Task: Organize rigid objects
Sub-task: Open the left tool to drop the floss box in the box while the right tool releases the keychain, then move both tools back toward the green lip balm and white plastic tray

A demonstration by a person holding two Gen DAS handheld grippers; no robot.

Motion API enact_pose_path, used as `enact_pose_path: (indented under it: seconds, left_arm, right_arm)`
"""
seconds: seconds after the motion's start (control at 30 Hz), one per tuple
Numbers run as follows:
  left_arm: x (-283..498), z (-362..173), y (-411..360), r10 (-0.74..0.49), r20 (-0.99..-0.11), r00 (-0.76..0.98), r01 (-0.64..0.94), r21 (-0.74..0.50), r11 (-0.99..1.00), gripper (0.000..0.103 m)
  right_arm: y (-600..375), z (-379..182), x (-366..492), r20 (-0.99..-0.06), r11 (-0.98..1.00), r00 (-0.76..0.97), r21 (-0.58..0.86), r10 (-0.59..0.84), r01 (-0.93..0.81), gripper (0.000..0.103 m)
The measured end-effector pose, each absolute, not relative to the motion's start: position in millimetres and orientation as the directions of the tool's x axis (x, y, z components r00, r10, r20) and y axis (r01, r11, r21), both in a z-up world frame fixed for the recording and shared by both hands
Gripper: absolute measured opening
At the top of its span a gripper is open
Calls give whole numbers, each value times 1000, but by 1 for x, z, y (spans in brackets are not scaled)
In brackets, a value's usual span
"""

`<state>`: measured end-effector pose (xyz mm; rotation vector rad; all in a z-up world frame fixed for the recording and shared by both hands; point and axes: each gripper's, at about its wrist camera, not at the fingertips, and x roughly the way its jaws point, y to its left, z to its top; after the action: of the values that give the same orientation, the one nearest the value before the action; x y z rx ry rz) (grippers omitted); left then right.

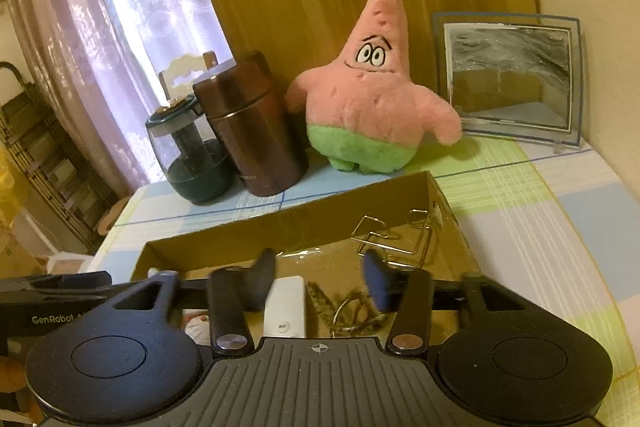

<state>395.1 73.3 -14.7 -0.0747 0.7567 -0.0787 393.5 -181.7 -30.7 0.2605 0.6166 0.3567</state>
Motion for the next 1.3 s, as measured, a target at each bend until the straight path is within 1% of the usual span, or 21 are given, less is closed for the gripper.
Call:
enact_pose_path:
  seconds: [0.37, 0.6, 0.77, 0.87, 0.93, 1.03, 1.17, 1.3]
  left_arm:
    - [358, -1, 69, -112, -659, 743, 45, -118, 992, 86]
    - [318, 14, 66, -114, -644, 757, 39, -130, 991, 86]
    - [284, 22, 65, -116, -636, 763, 40, -133, 990, 86]
    - [263, 26, 65, -116, -630, 768, 36, -139, 990, 89]
    - [251, 29, 64, -113, -628, 770, 38, -131, 991, 91]
    - [233, 32, 65, -93, -623, 777, 28, -113, 993, 96]
    - [213, 34, 70, -83, -624, 777, 6, -125, 992, 101]
    - [194, 35, 74, -80, -630, 772, -1, -127, 992, 102]
  right_arm:
    - [-193, -19, 360, -509, 923, 780, 307, 364, -231, 52]
    - [-195, -8, 321, -528, 942, 784, 245, 328, -229, 56]
    - [-198, -3, 291, -535, 947, 784, 239, 313, -215, 60]
    - [-197, -1, 271, -539, 950, 784, 221, 309, -222, 65]
    - [-196, 0, 259, -539, 951, 785, 210, 307, -228, 74]
    - [-196, 2, 242, -536, 954, 789, 192, 299, -231, 83]
    - [-196, 4, 223, -539, 956, 790, 182, 292, -230, 87]
    - [-198, 5, 207, -541, 956, 789, 181, 291, -229, 90]
